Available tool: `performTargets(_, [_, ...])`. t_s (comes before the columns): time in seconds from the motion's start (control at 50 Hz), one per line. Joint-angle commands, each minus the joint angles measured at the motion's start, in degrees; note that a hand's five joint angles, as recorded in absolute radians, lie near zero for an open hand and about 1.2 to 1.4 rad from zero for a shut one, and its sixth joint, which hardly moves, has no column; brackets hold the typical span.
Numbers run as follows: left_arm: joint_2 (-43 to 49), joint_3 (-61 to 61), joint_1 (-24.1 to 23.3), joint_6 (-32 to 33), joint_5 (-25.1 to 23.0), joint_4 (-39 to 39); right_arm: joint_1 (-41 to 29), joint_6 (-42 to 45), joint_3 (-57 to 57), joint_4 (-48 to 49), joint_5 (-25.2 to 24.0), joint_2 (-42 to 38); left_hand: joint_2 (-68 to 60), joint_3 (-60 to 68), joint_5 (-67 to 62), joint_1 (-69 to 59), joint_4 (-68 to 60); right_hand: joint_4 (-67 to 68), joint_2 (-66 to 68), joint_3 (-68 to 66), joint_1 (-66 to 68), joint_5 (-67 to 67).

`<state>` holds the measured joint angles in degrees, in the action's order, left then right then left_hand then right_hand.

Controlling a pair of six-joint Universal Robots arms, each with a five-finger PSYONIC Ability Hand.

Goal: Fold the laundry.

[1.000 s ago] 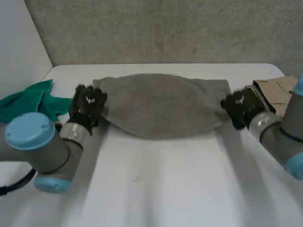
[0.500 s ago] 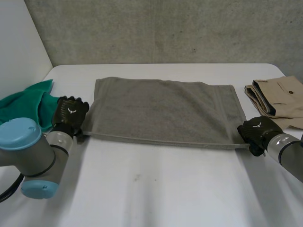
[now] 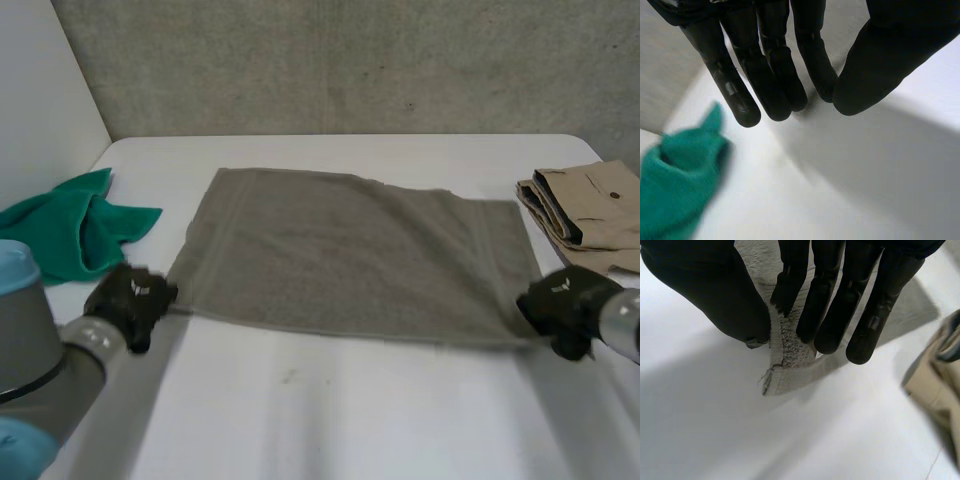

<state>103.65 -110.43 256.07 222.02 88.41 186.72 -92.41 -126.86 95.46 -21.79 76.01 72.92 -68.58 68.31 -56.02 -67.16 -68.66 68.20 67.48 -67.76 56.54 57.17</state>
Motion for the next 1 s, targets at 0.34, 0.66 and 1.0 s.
performTargets(0.34, [-4.79, 0.56, 0.04, 3.69, -6.05, 1.88, 6.90, 7.88, 1.58, -10.04, -5.25, 6.54, 51.30, -51.04, 48.74, 49.88, 51.38, 11.80, 12.52, -12.24, 23.46, 12.83])
performTargets(0.66, [12.62, 6.71, 2.68, -0.89, -12.29, 10.69, 6.46, 1.09, 2.72, -0.45, -5.87, 4.78, 46.93, -46.66, 44.37, 45.50, 47.01, 11.80, 12.52, -12.24, 23.46, 12.83])
performTargets(1.0, [18.16, 11.46, 3.03, -1.07, -13.08, 10.95, 6.46, -0.14, 4.30, 1.49, -5.87, 4.60, 40.37, -40.10, 37.81, 38.94, 40.45, 11.80, 12.52, -12.24, 23.46, 12.83])
